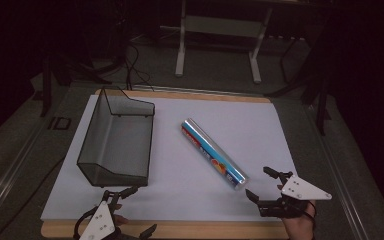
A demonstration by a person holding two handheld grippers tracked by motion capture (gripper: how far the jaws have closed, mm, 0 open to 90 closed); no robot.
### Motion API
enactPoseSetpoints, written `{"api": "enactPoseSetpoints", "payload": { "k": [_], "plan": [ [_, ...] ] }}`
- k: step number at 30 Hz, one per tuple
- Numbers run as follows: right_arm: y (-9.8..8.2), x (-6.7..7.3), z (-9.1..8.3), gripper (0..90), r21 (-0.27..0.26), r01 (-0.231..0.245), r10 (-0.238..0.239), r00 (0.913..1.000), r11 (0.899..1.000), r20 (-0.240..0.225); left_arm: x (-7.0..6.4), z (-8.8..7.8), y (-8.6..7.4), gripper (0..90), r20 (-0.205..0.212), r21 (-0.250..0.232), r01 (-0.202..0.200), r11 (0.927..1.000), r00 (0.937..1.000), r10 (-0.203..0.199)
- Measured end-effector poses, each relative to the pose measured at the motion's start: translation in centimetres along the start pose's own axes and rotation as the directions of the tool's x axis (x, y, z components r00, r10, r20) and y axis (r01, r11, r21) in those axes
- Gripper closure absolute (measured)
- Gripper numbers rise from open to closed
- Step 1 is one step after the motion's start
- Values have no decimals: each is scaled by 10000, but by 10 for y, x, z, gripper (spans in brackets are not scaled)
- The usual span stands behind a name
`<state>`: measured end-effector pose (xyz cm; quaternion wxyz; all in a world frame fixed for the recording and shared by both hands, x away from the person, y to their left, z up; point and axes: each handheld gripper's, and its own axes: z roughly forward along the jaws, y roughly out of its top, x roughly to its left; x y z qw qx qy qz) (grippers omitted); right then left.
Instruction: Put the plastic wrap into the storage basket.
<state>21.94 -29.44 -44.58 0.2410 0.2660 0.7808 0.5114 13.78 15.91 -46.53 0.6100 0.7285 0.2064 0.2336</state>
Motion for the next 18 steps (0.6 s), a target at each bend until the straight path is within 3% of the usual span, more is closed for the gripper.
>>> {"api": "enactPoseSetpoints", "payload": {
  "k": [12, 15, 18],
  "plan": [
    [3, 6, -3, 110, 15, 365, -365, 9993, 9993, -32, 0, 2, -1, 5, 79, 84, -57, 9999, 10000, 56],
    [2, 6, -1, 109, 113, 178, -176, 9996, 9998, -232, -1, 2, 0, 5, 69, 57, -48, 10000, 10000, 48],
    [2, 6, 1, 109, 213, 108, -106, 9999, 9997, -96, -1, 2, 0, 5, 57, 57, -44, 10000, 10000, 43]
  ]
}}
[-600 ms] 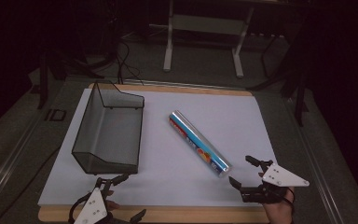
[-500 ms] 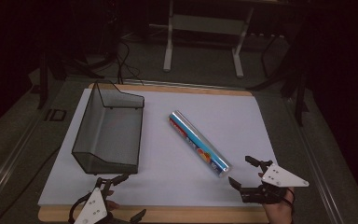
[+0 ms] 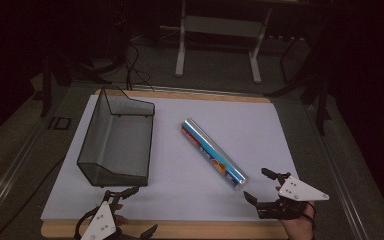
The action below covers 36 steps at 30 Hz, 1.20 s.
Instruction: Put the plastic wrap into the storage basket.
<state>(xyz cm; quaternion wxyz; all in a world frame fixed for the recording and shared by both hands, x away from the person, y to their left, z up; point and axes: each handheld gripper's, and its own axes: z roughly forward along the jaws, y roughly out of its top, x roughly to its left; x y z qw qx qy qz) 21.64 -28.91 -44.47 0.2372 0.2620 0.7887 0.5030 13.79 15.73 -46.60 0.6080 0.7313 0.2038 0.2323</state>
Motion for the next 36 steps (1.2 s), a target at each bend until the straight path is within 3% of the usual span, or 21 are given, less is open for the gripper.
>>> {"api": "enactPoseSetpoints", "payload": {
  "k": [4, 6, 10, 18, 31, 36],
  "plan": [
    [3, -1, -1, 106, -211, -383, 378, 9989, 9990, -260, 0, 0, 0, 5, 68, 4, 22, 10000, 10000, -22],
    [8, 3, 0, 103, -246, -101, 94, 9996, 9996, -257, 0, 0, 0, 5, 71, 7, 1, 10000, 10000, -1],
    [12, 5, 6, 99, -71, -209, 205, 9981, 9998, -584, -1, 0, 0, 5, 93, -10, -7, 10000, 10000, 7],
    [17, 4, 12, 99, 134, -31, 37, 9989, 9999, -460, -1, 0, 0, 5, 106, 17, -2, 10000, 9999, 2],
    [23, -11, 40, 103, 1245, -59, 109, 9992, 9922, -391, -1, 1, 0, 5, 167, 44, 37, 10000, 9999, -37],
    [27, -15, 50, 118, 1396, -12, 64, 9993, 9902, -368, -1, 1, 0, 5, 174, 54, 22, 10000, 9998, -23]
  ]
}}
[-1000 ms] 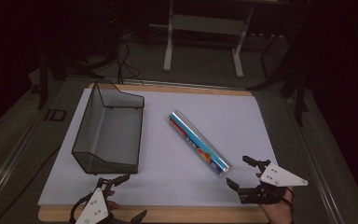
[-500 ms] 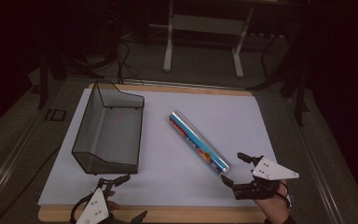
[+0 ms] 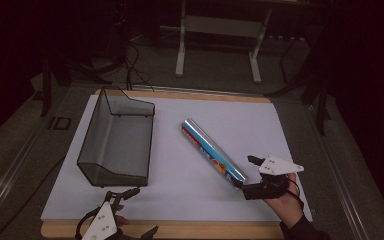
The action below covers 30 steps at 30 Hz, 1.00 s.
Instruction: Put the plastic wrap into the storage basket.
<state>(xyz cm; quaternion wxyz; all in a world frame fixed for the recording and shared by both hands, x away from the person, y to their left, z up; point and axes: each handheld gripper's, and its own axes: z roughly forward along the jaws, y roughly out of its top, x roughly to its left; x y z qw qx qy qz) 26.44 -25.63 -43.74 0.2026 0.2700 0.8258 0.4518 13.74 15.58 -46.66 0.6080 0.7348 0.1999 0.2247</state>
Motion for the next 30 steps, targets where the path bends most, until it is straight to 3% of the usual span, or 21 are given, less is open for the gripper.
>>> {"api": "enactPoseSetpoints", "payload": {
  "k": [17, 30],
  "plan": [
    [19, -9, 34, 133, 894, 38, -46, 10000, 9960, 85, -1, 0, 0, 4, 34, 42, -63, 10000, 10000, 63],
    [33, -15, 64, 131, 1758, -21, -14, 9998, 9844, 200, -1, 1, 0, 4, 103, 88, -88, 9999, 9999, 87]
  ]
}}
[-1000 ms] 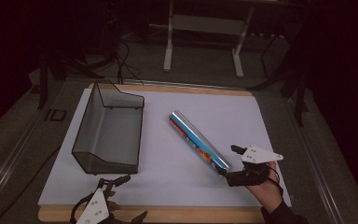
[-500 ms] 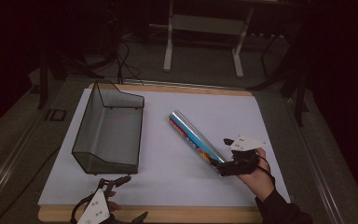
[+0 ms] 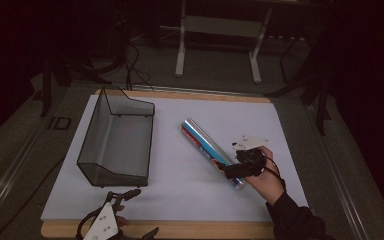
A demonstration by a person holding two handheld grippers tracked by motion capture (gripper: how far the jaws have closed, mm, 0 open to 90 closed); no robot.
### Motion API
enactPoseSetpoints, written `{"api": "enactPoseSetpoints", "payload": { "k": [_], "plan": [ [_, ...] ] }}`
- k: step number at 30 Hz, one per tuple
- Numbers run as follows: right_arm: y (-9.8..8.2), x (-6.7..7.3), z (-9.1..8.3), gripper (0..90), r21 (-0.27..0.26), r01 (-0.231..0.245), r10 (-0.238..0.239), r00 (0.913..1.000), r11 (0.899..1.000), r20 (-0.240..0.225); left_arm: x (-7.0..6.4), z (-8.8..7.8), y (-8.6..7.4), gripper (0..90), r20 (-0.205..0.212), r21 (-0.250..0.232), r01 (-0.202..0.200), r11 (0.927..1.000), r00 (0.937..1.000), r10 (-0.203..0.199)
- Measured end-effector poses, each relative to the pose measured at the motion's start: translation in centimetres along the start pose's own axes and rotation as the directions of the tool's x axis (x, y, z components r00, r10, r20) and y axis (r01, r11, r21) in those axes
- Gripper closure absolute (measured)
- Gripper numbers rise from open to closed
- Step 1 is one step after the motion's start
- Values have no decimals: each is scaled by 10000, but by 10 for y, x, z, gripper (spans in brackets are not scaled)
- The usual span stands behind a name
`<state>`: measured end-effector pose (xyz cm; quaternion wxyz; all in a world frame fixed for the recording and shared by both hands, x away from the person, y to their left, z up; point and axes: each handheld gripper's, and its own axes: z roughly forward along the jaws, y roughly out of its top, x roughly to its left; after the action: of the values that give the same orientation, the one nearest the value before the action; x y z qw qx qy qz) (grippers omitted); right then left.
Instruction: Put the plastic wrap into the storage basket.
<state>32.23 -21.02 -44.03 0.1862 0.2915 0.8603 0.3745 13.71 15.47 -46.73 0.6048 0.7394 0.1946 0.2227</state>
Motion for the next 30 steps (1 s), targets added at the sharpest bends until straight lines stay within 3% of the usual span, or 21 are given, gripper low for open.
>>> {"api": "enactPoseSetpoints", "payload": {
  "k": [9, 14, 18, 22, 27, 28, 30],
  "plan": [
    [7, -3, 19, 128, 1087, -409, 388, 9990, 9932, 215, 0, 0, 0, 5, 30, 9, -1, 10000, 10000, 1],
    [11, -6, 26, 128, 1435, -519, 493, 9986, 9883, 214, 0, 0, 0, 5, 45, 5, 2, 10000, 10000, -2],
    [14, -11, 36, 129, 1879, -720, 738, 9973, 9795, -25, 0, 0, 0, 5, 75, 12, 22, 10000, 10000, -22],
    [14, -12, 42, 131, 2109, -791, 793, 9968, 9743, 76, 1, 0, 0, 5, 97, 24, 37, 10000, 9999, -38],
    [16, -14, 52, 130, 2688, -813, 814, 9966, 9597, 107, 1, -1, 0, 5, 75, 7, 90, 10000, 9999, -90],
    [18, -15, 57, 131, 2966, -762, 760, 9970, 9519, 123, 2, 0, -1, 5, 94, 58, 106, 9999, 9999, -107],
    [18, -15, 59, 131, 3036, -745, 731, 9972, 9499, 159, 2, 1, -1, 4, 146, 148, 141, 9998, 9998, -143]
  ]
}}
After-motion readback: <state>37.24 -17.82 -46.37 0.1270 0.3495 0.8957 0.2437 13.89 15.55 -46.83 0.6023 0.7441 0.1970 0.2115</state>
